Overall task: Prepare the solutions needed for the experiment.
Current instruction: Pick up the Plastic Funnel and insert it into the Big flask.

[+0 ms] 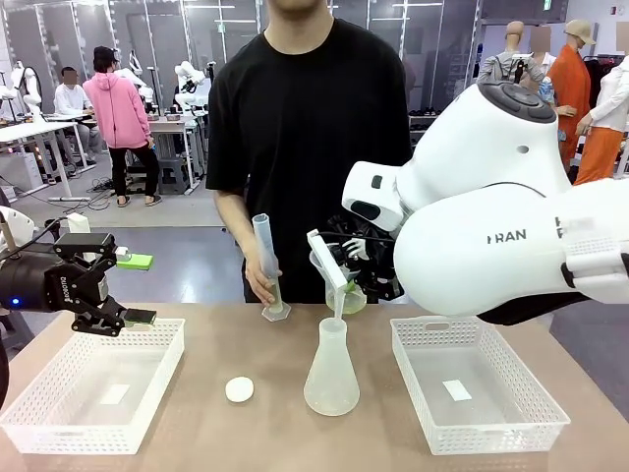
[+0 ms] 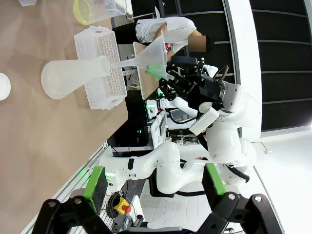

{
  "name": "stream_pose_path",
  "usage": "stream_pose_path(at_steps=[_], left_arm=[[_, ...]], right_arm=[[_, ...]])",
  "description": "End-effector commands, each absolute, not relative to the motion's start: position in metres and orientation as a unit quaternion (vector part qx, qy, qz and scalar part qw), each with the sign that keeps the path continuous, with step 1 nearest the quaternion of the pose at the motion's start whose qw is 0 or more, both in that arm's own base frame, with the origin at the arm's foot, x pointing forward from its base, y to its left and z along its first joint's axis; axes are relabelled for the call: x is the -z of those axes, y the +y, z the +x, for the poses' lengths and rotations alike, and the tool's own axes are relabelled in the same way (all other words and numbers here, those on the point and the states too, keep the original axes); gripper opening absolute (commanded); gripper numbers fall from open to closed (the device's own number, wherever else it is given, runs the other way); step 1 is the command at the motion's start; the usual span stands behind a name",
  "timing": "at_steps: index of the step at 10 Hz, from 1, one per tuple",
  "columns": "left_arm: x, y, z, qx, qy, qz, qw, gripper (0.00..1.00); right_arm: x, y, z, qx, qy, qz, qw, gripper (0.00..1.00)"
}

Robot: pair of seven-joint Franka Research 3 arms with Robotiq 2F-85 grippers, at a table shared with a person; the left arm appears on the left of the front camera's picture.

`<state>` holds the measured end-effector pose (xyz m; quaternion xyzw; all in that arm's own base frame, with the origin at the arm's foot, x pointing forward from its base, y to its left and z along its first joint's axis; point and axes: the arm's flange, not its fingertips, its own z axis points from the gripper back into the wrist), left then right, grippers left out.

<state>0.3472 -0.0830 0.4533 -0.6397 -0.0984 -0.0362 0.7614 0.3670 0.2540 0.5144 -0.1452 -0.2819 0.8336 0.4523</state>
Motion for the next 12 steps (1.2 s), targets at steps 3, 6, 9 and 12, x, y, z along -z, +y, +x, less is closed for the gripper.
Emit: stream_pose_path(at_steps=[3, 6, 9, 12], left_arm=[[-0.455, -0.084, 0.347, 0.037, -0.096, -0.644, 0.758, 1.0], [-0.455, -0.084, 0.347, 0.037, -0.096, -0.644, 0.758, 1.0], [-0.455, -0.084, 0.347, 0.037, -0.096, -0.644, 0.758, 1.0], [-0.455, -0.084, 0.347, 0.037, -0.096, -0.644, 0.758, 1.0]], right_arm=[[-0.501, 0.256, 0.369, -0.836, -0.272, -0.143, 0.455, 0.07], [-0.489, 0.26, 0.372, -0.836, -0.277, -0.135, 0.455, 0.07], [-0.478, 0.261, 0.375, -0.833, -0.287, -0.133, 0.454, 0.07], [-0.467, 0.263, 0.377, -0.836, -0.289, -0.125, 0.45, 0.07]])
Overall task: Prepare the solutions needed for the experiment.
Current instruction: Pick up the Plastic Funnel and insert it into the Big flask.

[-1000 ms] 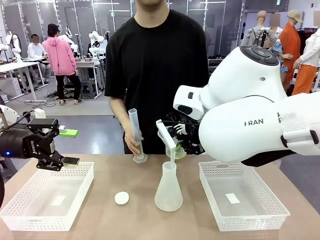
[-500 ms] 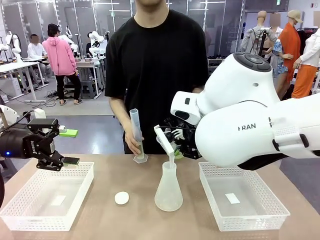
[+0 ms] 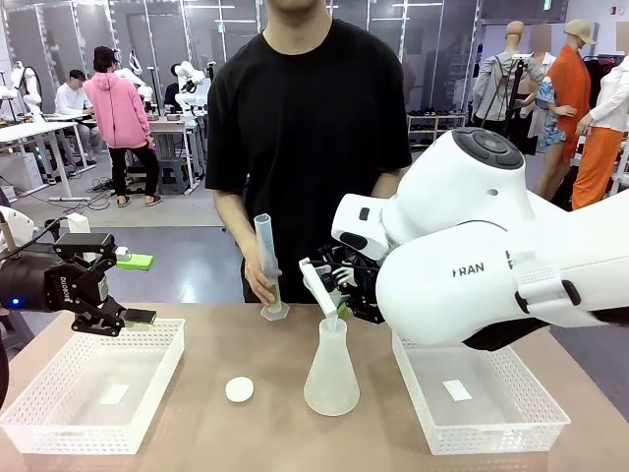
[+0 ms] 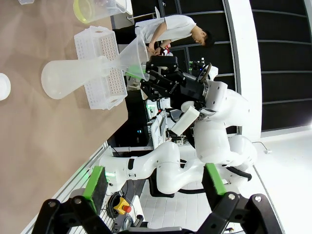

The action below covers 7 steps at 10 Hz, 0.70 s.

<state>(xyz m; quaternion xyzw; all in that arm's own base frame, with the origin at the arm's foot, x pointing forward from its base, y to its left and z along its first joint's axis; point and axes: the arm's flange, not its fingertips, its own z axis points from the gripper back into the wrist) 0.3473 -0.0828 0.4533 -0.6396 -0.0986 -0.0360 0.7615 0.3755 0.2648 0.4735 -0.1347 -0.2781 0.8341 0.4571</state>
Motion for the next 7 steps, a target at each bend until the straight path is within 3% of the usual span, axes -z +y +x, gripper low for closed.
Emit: stream_pose_path(at_steps=[1, 7], left_arm=[[-0.455, -0.084, 0.347, 0.037, -0.096, -0.644, 0.758, 1.0], [-0.455, -0.084, 0.347, 0.037, -0.096, -0.644, 0.758, 1.0]], right_arm=[[-0.465, 0.264, 0.377, -0.836, -0.29, -0.124, 0.449, 0.07], [-0.454, 0.259, 0.378, -0.833, -0.287, -0.122, 0.457, 0.07]])
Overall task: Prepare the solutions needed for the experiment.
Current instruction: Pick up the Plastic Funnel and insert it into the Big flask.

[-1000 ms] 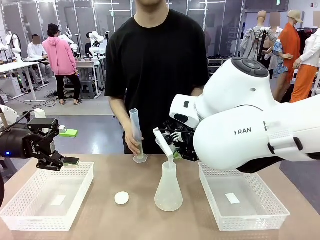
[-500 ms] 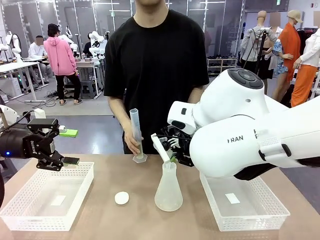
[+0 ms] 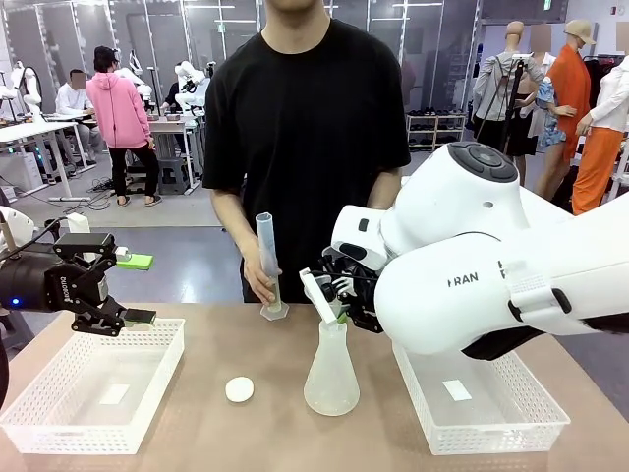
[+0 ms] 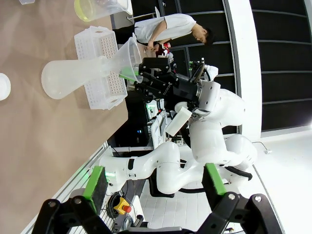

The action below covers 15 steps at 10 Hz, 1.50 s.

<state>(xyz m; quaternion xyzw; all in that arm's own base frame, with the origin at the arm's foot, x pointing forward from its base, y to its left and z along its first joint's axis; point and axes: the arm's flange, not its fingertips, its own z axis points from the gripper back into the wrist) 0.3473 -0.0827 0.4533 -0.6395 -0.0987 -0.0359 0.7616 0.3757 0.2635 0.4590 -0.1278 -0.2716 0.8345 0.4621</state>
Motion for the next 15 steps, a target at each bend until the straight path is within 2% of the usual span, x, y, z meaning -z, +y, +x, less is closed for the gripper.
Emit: stream_pose_path(at_steps=[1, 6, 7, 8, 9, 11, 15], left_arm=[[-0.455, -0.084, 0.347, 0.037, -0.096, -0.644, 0.758, 1.0], [-0.455, -0.084, 0.347, 0.037, -0.096, -0.644, 0.758, 1.0], [-0.455, -0.084, 0.347, 0.037, -0.096, -0.644, 0.758, 1.0], [-0.455, -0.084, 0.347, 0.037, -0.096, -0.644, 0.758, 1.0], [-0.455, -0.084, 0.347, 0.037, -0.096, -0.644, 0.758, 1.0], [-0.455, -0.084, 0.347, 0.037, -0.096, -0.644, 0.758, 1.0], [-0.455, -0.084, 0.347, 0.037, -0.096, -0.644, 0.758, 1.0]], right_arm=[[-0.453, 0.259, 0.378, -0.834, -0.287, -0.123, 0.455, 0.07], [-0.442, 0.26, 0.38, -0.835, -0.291, -0.119, 0.451, 0.07], [-0.44, 0.26, 0.38, -0.836, -0.288, -0.117, 0.452, 0.1], [-0.439, 0.26, 0.38, -0.836, -0.288, -0.116, 0.452, 0.17], [-0.437, 0.26, 0.381, -0.836, -0.287, -0.116, 0.453, 0.29], [-0.437, 0.26, 0.381, -0.838, -0.284, -0.115, 0.452, 0.43], [-0.438, 0.258, 0.378, -0.84, -0.279, -0.111, 0.452, 0.83]])
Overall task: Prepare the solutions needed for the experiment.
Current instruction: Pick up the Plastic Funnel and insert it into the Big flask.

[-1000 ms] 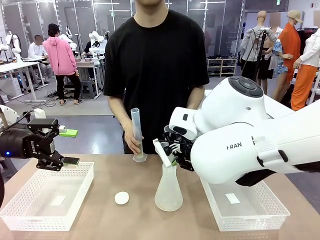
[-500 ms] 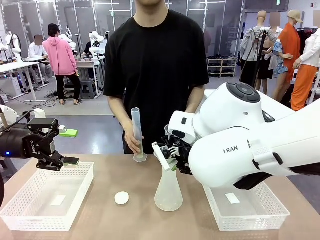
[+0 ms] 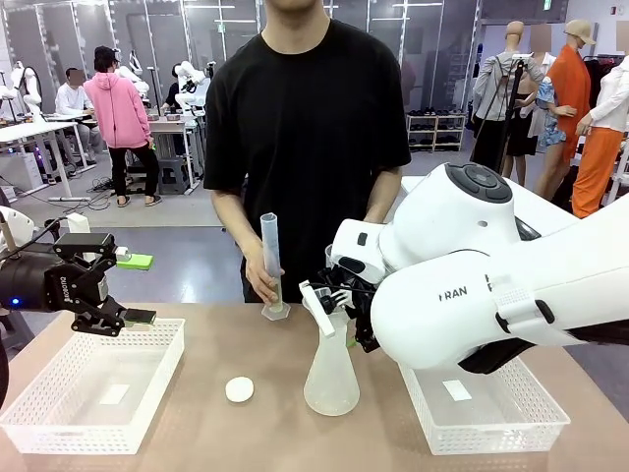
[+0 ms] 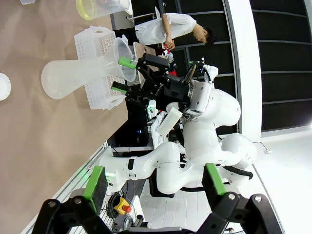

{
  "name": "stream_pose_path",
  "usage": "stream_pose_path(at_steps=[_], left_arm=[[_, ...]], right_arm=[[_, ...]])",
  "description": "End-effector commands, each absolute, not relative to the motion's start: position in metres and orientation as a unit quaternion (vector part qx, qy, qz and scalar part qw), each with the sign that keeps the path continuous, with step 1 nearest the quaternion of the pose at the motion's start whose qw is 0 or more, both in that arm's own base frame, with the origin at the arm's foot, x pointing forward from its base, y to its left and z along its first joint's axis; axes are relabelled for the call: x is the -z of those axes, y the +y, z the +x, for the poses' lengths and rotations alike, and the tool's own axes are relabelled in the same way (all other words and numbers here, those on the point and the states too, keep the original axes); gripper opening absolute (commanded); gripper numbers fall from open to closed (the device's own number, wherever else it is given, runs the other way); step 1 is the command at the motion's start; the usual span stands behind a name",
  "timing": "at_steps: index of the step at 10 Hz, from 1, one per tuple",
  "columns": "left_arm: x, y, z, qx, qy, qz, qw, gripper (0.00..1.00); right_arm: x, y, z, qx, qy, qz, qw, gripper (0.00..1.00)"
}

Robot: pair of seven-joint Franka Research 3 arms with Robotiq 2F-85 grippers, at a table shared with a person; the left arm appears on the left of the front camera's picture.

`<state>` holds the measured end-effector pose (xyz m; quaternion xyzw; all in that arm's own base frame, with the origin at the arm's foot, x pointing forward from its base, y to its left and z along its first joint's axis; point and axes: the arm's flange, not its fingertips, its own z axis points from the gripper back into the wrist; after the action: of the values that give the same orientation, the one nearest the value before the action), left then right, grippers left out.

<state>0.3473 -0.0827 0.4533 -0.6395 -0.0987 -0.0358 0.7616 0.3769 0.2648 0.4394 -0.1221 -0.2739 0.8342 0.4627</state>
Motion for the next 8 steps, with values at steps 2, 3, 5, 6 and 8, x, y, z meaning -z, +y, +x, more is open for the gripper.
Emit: stream_pose_path(at_steps=[2, 3, 5, 6, 8], left_arm=[[-0.455, -0.084, 0.347, 0.037, -0.096, -0.644, 0.758, 1.0], [-0.455, -0.084, 0.347, 0.037, -0.096, -0.644, 0.758, 1.0], [-0.455, -0.084, 0.347, 0.037, -0.096, -0.644, 0.758, 1.0], [-0.455, -0.084, 0.347, 0.037, -0.096, -0.644, 0.758, 1.0], [-0.455, -0.084, 0.347, 0.037, -0.096, -0.644, 0.758, 1.0]], right_arm=[[-0.45, 0.256, 0.375, -0.842, -0.265, -0.11, 0.456, 0.93], [-0.462, 0.253, 0.373, -0.841, -0.246, -0.109, 0.47, 0.93], [-0.488, 0.246, 0.367, -0.841, -0.251, -0.114, 0.466, 0.93], [-0.5, 0.243, 0.364, -0.842, -0.258, -0.111, 0.461, 0.93], [-0.522, 0.23, 0.359, -0.835, -0.275, -0.101, 0.465, 0.93]])
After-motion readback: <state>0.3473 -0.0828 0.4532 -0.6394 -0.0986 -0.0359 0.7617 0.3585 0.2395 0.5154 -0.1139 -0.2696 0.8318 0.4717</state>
